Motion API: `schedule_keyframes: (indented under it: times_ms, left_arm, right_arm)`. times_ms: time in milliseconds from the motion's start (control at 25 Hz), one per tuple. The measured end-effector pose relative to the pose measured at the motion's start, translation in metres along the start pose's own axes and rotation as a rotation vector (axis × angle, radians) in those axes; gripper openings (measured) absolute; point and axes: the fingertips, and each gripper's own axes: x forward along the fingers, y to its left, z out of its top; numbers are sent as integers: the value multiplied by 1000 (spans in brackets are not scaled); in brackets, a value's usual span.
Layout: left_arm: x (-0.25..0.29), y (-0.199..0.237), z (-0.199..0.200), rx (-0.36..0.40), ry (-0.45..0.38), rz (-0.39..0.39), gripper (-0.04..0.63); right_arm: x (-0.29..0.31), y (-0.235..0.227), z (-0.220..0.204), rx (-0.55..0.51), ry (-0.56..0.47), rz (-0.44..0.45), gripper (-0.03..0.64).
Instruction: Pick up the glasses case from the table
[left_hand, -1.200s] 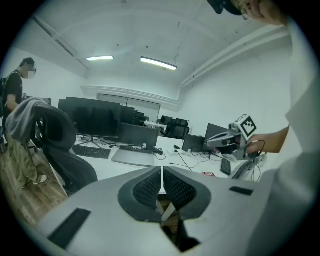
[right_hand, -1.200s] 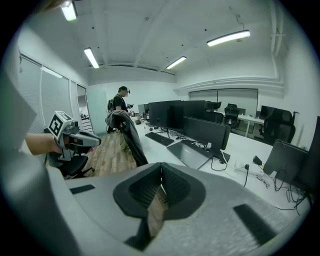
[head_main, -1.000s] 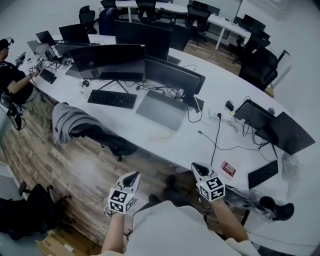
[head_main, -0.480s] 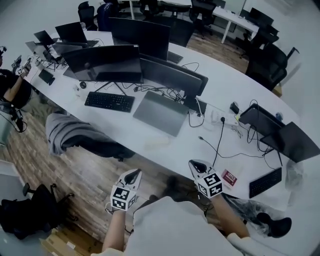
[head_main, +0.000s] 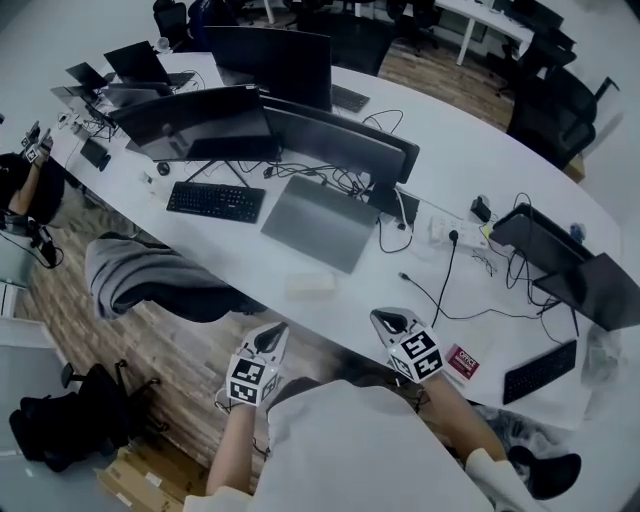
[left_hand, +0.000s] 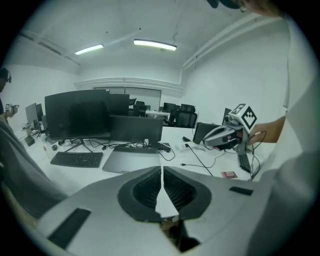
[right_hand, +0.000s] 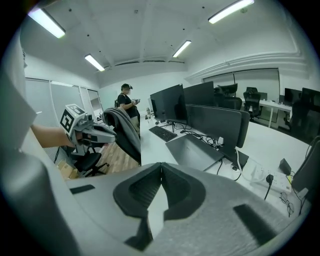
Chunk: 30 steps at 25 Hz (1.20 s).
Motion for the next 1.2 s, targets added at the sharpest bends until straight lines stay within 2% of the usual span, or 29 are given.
schedule_keyframes:
  times_ms: [520, 840, 1080, 1160, 1200]
  left_arm:
    - [79, -15, 0, 86, 142, -117, 12]
    - [130, 4, -26, 155, 249, -215, 12]
    - [168, 27, -53, 264, 330, -268, 14]
    - [177, 33, -64, 290, 364, -292, 49]
    - [181, 37, -69, 305, 380, -304, 98]
  right_arm:
    - [13, -35, -18, 90, 23, 13, 2]
    - [30, -48, -28, 225, 29, -57, 2]
    - [44, -50, -28, 309, 31, -125, 2]
    - [50, -50, -31, 324, 41, -145, 2]
    - [53, -50, -32, 330, 47, -152, 2]
